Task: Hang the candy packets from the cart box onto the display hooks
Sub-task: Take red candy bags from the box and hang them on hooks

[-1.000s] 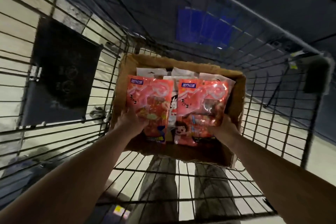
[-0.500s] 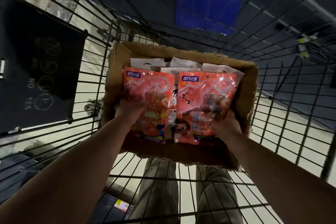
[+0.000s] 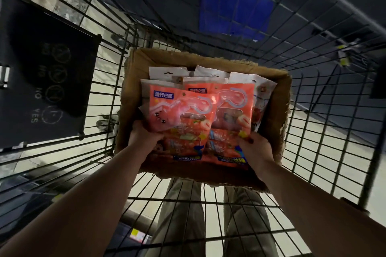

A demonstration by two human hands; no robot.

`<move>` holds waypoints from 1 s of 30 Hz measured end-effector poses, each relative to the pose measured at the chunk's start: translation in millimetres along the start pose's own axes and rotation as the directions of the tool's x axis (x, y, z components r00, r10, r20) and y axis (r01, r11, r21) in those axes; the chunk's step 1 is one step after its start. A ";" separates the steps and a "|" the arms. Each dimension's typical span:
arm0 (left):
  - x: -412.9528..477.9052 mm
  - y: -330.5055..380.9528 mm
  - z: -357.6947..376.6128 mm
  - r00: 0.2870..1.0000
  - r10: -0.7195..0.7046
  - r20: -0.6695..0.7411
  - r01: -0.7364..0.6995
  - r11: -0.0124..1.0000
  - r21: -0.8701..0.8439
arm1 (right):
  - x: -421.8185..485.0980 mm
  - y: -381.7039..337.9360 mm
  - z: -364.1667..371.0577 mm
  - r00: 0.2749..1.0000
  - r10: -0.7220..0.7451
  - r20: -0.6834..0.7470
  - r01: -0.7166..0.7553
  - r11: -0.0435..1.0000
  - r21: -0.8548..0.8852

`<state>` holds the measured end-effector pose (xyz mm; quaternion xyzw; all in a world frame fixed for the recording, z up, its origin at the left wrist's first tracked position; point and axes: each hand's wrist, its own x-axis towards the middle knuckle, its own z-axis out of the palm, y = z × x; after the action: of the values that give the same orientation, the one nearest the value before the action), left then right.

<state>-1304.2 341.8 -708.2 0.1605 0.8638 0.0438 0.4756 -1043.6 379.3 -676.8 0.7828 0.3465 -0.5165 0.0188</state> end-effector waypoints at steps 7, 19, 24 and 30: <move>-24.6 6.3 -3.9 0.978 0.093 0.185 -0.063 0.984 -0.165 | -14.4 -6.0 -8.6 0.998 -0.067 0.006 0.065 0.986 0.157; -84.0 32.3 -47.2 0.950 0.279 0.139 -0.202 0.891 -0.407 | -75.2 -27.9 -64.8 0.993 -0.107 -0.050 0.116 0.956 0.270; -108.1 42.1 -68.7 0.952 0.256 0.166 -0.161 0.884 -0.439 | -111.0 -33.1 -88.1 0.989 -0.135 -0.060 0.147 0.927 0.345; -145.9 58.8 -88.6 0.905 0.356 0.233 -0.225 0.865 -0.448 | -160.7 -35.8 -116.8 0.981 -0.158 -0.117 0.194 0.863 0.466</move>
<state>-1292.0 357.6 -528.8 0.1916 0.7153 0.2709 0.6150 -1007.2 367.7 -478.6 0.7472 0.2798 -0.5556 -0.2339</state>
